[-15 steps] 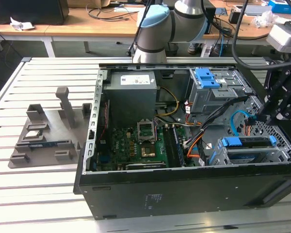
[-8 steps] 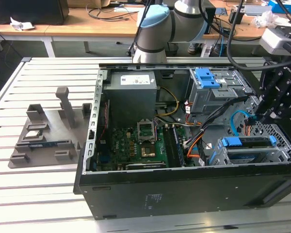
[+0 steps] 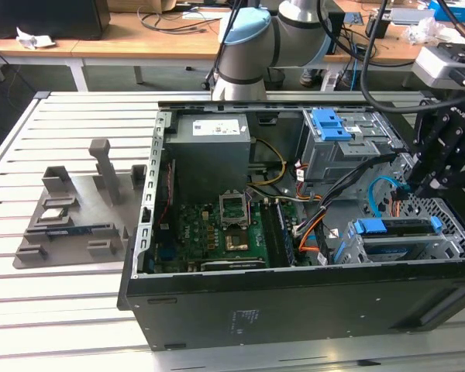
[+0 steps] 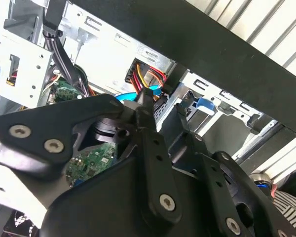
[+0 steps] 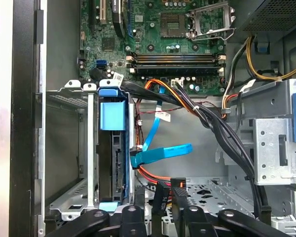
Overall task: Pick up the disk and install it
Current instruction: 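Insert the first disk wire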
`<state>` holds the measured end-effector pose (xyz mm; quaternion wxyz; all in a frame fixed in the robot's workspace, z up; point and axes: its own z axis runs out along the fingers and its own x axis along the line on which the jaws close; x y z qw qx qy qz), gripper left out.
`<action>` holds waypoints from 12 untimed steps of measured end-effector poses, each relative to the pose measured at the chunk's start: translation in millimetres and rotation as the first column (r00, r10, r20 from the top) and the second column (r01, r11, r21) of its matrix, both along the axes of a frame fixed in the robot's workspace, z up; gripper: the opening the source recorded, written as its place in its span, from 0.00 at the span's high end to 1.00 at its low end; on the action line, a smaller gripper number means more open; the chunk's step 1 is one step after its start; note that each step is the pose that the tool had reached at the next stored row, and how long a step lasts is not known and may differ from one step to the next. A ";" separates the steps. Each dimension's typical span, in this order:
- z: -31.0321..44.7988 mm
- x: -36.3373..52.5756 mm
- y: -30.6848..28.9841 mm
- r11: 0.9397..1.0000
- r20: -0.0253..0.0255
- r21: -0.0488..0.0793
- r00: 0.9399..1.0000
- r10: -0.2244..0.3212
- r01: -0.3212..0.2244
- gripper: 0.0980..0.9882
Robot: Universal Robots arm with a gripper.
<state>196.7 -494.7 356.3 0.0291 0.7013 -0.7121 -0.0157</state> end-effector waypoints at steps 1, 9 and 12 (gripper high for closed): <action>0.0 0.0 0.0 1.000 0.000 0.000 1.000 0.000 0.000 0.80; 0.0 0.0 0.0 1.000 0.000 -0.001 1.000 0.000 0.000 0.92; 0.0 0.0 0.0 1.000 0.000 -0.002 1.000 0.000 0.000 0.92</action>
